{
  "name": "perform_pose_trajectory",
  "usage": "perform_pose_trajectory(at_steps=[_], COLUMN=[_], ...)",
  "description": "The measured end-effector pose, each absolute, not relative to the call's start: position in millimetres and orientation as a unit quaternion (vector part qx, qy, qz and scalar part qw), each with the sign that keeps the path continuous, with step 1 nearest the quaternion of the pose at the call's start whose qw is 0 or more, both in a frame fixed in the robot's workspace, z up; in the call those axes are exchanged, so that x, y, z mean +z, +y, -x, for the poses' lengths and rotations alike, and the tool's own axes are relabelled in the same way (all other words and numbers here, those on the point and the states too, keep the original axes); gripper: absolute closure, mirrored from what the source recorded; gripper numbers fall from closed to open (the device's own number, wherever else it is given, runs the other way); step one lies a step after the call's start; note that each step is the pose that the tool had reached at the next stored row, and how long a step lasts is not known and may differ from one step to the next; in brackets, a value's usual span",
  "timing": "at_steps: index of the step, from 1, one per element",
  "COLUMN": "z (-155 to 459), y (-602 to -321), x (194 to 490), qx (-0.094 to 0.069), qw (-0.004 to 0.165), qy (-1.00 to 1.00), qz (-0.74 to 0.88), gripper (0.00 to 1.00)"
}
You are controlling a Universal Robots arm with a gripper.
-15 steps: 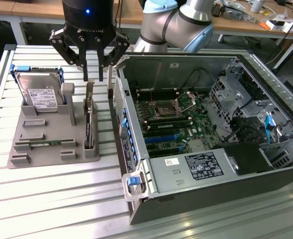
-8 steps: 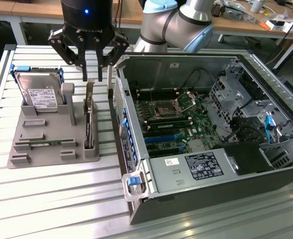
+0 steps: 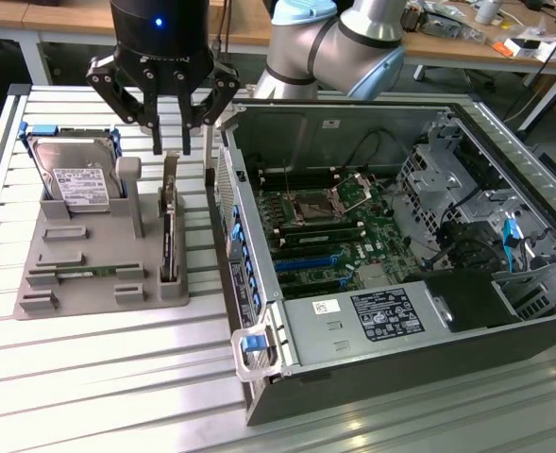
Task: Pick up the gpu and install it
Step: 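Pick up the gpu and move the gpu toward the slot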
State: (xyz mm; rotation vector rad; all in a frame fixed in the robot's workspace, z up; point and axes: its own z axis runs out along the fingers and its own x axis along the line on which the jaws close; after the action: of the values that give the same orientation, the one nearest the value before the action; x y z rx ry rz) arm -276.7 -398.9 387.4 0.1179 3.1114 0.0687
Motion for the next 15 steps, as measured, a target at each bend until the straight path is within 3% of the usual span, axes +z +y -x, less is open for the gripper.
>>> perform_pose_trajectory(at_steps=[15], z=[282.5], y=[-398.9], x=[385.9], qx=[0.022], qw=[0.014], qy=[0.999], qz=[-0.038], gripper=[0.64])
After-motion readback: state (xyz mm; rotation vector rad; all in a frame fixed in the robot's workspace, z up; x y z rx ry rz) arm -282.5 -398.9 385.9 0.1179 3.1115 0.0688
